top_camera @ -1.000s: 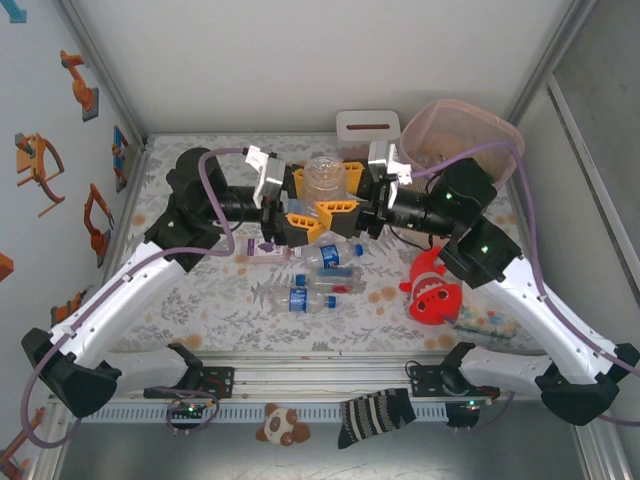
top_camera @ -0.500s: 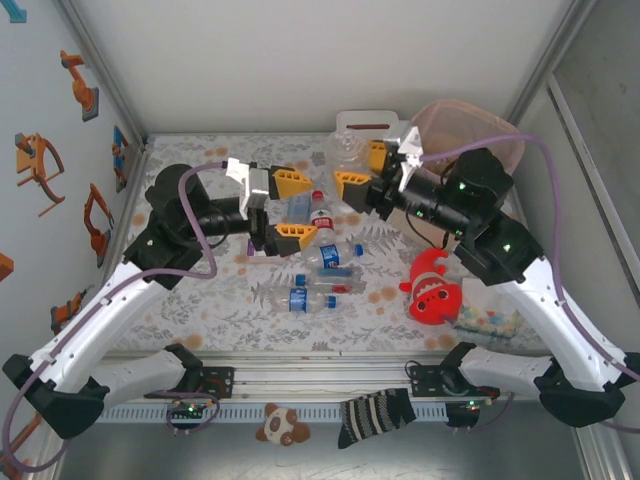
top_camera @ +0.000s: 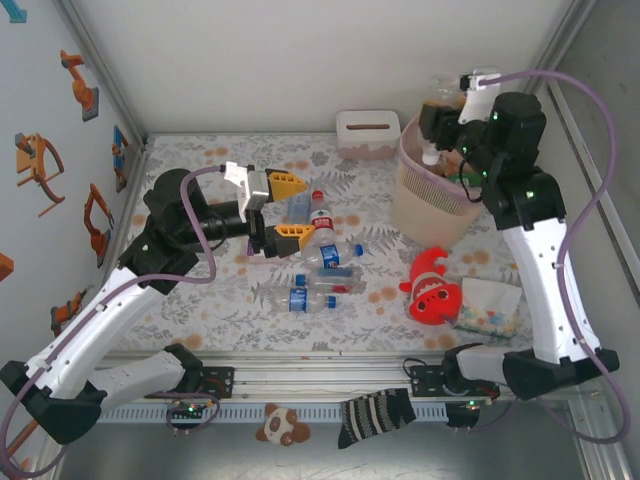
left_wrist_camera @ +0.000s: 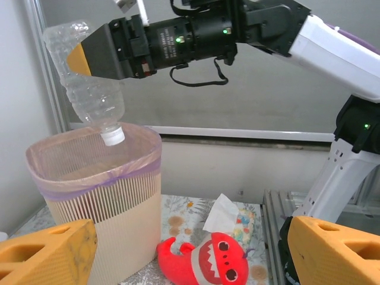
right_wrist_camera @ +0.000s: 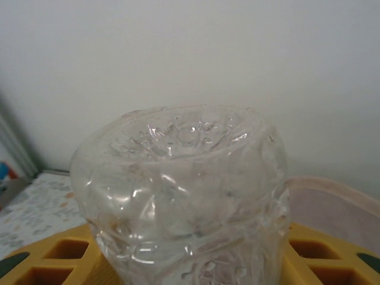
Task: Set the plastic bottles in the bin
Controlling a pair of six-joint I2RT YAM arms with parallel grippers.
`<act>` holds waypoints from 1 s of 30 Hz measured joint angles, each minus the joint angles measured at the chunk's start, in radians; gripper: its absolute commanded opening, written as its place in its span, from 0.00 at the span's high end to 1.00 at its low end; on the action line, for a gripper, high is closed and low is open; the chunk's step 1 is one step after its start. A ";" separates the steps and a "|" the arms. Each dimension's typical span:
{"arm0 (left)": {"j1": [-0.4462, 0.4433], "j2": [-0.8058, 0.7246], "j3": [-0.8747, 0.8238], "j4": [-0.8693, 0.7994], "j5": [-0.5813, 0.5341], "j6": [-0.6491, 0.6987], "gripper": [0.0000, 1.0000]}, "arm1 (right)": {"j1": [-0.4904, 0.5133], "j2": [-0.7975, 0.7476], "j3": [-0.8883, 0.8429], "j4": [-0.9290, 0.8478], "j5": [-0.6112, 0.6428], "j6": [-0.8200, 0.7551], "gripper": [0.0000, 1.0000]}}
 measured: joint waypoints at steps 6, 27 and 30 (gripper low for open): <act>0.000 0.000 0.000 0.000 -0.002 0.000 0.17 | -0.151 0.116 0.085 -0.076 0.000 0.063 0.60; 0.000 0.000 -0.015 -0.024 -0.018 0.000 0.17 | -0.295 0.496 0.347 -0.531 -0.458 -0.454 0.56; 0.000 0.000 -0.031 -0.032 -0.018 0.000 0.17 | -0.298 0.552 0.374 -0.615 -0.455 -0.529 0.54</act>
